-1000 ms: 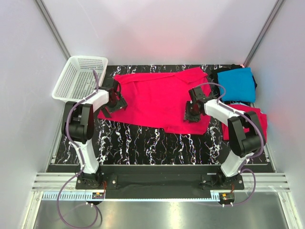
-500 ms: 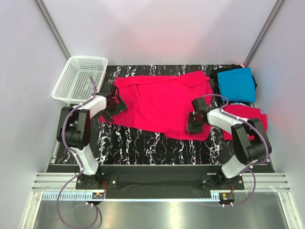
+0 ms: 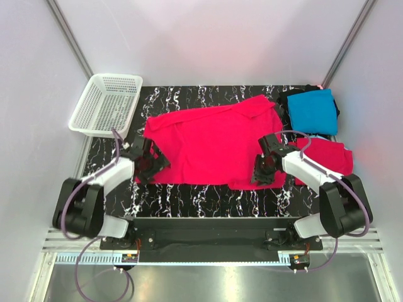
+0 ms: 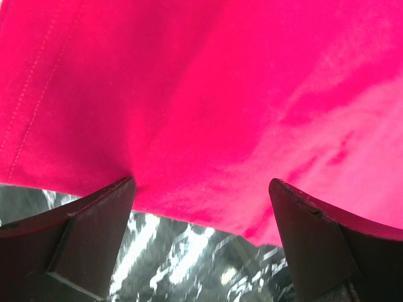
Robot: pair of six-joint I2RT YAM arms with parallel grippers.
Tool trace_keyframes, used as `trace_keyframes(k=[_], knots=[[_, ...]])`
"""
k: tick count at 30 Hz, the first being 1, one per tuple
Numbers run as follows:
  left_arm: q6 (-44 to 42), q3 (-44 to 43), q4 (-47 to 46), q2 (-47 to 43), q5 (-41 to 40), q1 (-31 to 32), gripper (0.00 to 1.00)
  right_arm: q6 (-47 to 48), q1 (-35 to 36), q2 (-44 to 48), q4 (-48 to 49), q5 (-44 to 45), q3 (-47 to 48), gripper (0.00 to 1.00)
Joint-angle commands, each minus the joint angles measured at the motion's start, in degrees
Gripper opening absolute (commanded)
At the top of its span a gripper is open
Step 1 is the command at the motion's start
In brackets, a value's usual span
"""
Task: Fold and stack the t-shirts
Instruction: Flatten the tshirt out
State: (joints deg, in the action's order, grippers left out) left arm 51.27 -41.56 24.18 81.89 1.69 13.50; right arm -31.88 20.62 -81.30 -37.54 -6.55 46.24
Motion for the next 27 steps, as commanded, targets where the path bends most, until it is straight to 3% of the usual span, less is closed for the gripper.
trace_keyframes(k=[1,6,11,17,22,27], knots=[[4.9,9.1,9.0,-3.0,2.6,2.6,0.99,-2.0,0.5,2.3,-2.5,1.4,1.0,0.40],[6.6,12.6,11.4,-13.1,1.7,4.2,0.99,-4.9,0.6,3.9,0.9,1.8,-4.1,0.38],[2.4,5.9,16.4,-17.7,-5.3,4.9,0.99,-4.9,0.6,4.6,2.3,6.2,-3.3,0.38],[-4.7,-5.2,20.5,-11.9,-12.9,6.6,0.99,0.3,0.7,1.3,1.5,10.8,6.3,0.38],[-7.0,-8.4,19.8,-4.8,-15.3,7.7,0.99,4.7,0.7,-1.0,4.9,13.0,9.4,0.39],[-8.4,-10.6,17.0,5.3,-14.1,8.6,0.99,6.6,0.7,-13.4,7.1,14.7,11.9,0.37]])
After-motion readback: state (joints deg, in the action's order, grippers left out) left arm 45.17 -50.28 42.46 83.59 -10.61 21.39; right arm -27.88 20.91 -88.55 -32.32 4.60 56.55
